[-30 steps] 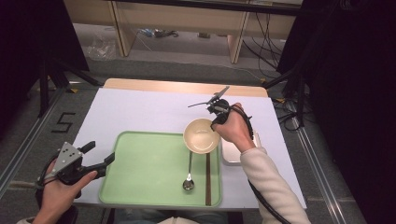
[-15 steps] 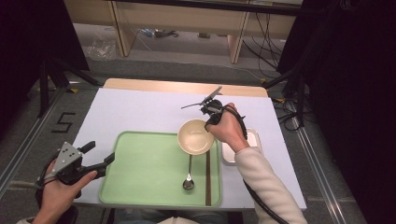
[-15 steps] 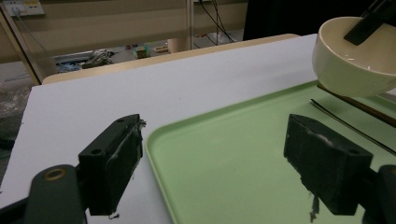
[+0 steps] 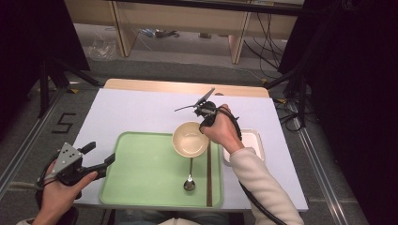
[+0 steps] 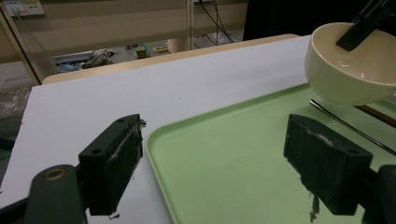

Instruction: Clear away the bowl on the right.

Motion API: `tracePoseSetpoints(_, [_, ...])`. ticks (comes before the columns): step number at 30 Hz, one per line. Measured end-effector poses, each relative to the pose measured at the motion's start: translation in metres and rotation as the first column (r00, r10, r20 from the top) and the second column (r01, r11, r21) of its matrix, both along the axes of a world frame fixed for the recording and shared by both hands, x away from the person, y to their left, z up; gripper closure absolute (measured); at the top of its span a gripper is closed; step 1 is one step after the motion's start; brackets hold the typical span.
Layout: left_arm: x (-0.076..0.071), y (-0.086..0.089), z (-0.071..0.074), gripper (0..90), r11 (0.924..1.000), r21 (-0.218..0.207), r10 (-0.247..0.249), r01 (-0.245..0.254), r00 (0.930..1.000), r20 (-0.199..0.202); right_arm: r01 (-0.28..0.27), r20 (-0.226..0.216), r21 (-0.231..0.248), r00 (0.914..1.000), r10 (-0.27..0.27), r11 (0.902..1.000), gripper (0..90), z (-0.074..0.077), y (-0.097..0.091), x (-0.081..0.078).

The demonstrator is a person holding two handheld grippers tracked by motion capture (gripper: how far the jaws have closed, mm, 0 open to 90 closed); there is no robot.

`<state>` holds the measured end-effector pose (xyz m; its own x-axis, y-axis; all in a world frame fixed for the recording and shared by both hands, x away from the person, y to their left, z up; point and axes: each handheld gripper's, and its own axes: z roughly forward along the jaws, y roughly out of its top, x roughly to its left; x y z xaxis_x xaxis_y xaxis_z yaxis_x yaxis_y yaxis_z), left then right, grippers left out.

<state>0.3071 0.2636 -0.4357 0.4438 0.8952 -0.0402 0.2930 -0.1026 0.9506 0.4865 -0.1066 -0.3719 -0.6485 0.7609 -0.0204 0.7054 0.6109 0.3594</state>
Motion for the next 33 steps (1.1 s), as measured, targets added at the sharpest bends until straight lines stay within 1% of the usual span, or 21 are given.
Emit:
tracePoseSetpoints(1, [0.000,0.000,0.000,19.2,1.0000,0.000,0.000,0.000,1.0000,0.000,-0.004,0.000,-0.002,1.0000,0.004,1.0000,85.5,0.000,0.001,0.000])
tracePoseSetpoints(2, [0.000,0.000,0.000,19.2,1.0000,0.001,0.000,0.000,1.0000,0.000,0.010,-0.005,0.004,0.9999,-0.010,0.9999,85.5,0.000,0.002,-0.001])
tracePoseSetpoints(3, [0.000,0.000,0.000,19.2,1.0000,0.000,0.001,-0.001,1.0000,0.000,0.009,-0.007,0.003,0.9999,-0.009,1.0000,85.5,0.000,0.003,-0.001])
tracePoseSetpoints(4, [0.000,0.000,0.000,19.2,1.0000,0.000,0.001,-0.001,1.0000,0.000,-0.014,0.001,-0.002,0.9999,0.014,0.9999,85.5,-0.001,0.003,0.000])
tracePoseSetpoints(6, [0.000,0.000,0.000,19.1,1.0000,0.000,0.000,0.000,1.0000,0.000,-0.018,0.001,-0.007,0.9998,0.018,0.9998,85.5,-0.002,0.004,0.000])
tracePoseSetpoints(7, [0.000,0.000,0.000,19.2,1.0000,0.000,0.000,0.000,1.0000,0.000,0.002,-0.009,0.000,1.0000,-0.002,1.0000,85.5,-0.002,0.006,-0.001])
tracePoseSetpoints(8, [0.000,0.000,0.000,19.2,1.0000,0.000,0.000,0.000,1.0000,0.000,0.000,-0.009,-0.002,1.0000,0.000,1.0000,85.5,-0.003,0.007,-0.002])
tracePoseSetpoints(9, [0.000,0.000,0.000,19.2,1.0000,0.000,0.000,0.000,1.0000,0.000,-0.043,0.006,-0.006,0.9991,0.043,0.9991,85.5,-0.004,0.006,0.001])
tracePoseSetpoints(10, [0.000,0.000,0.000,19.2,1.0000,0.000,0.000,0.000,1.0000,0.000,-0.013,-0.010,-0.001,0.9999,0.013,0.9999,85.5,-0.004,0.009,-0.001])
tracePoseSetpoints(14, [0.000,0.000,0.000,19.2,1.0000,-0.001,0.000,0.000,1.0000,0.001,-0.018,-0.014,0.005,0.9997,0.018,0.9998,85.5,-0.007,0.015,-0.002])
tracePoseSetpoints(15, [0.000,0.000,0.000,19.2,1.0000,-0.001,0.000,0.000,1.0000,0.000,-0.028,-0.017,0.000,0.9995,0.028,0.9996,85.5,-0.007,0.017,-0.002])
tracePoseSetpoints(16, [0.000,0.000,0.000,19.2,1.0000,-0.001,0.000,0.000,1.0000,0.001,-0.026,-0.023,0.003,0.9994,0.026,0.9997,85.5,-0.008,0.019,-0.003])
tracePoseSetpoints(22, [0.000,0.000,0.000,19.2,1.0000,-0.002,0.001,-0.001,1.0000,0.001,-0.060,-0.032,0.007,0.9976,0.061,0.9981,85.5,-0.014,0.032,-0.004])
tracePoseSetpoints(25, [0.000,0.000,0.000,19.2,1.0000,-0.004,0.002,-0.002,1.0000,0.000,-0.059,-0.046,0.012,0.9972,0.059,0.9982,85.5,-0.016,0.038,-0.005])
tracePoseSetpoints(28, [0.000,0.001,0.000,19.2,1.0000,-0.004,0.002,-0.002,1.0000,0.000,-0.071,-0.057,0.015,0.9958,0.072,0.9974,85.5,-0.019,0.044,-0.007])
tracePoseSetpoints(31, [0.000,0.001,0.000,19.2,1.0000,-0.005,0.001,-0.001,1.0000,0.000,-0.089,-0.053,0.013,0.9946,0.090,0.9959,85.5,-0.022,0.048,-0.007])
tracePoseSetpoints(32, [0.000,0.001,0.000,19.2,1.0000,-0.005,0.002,-0.002,1.0000,0.000,-0.091,-0.059,0.011,0.9941,0.091,0.9958,85.5,-0.023,0.050,-0.008])
tracePoseSetpoints(33, [0.000,0.001,0.000,19.2,1.0000,-0.005,0.001,-0.001,1.0000,0.000,-0.092,-0.057,0.020,0.9940,0.093,0.9956,85.5,-0.024,0.052,-0.009])
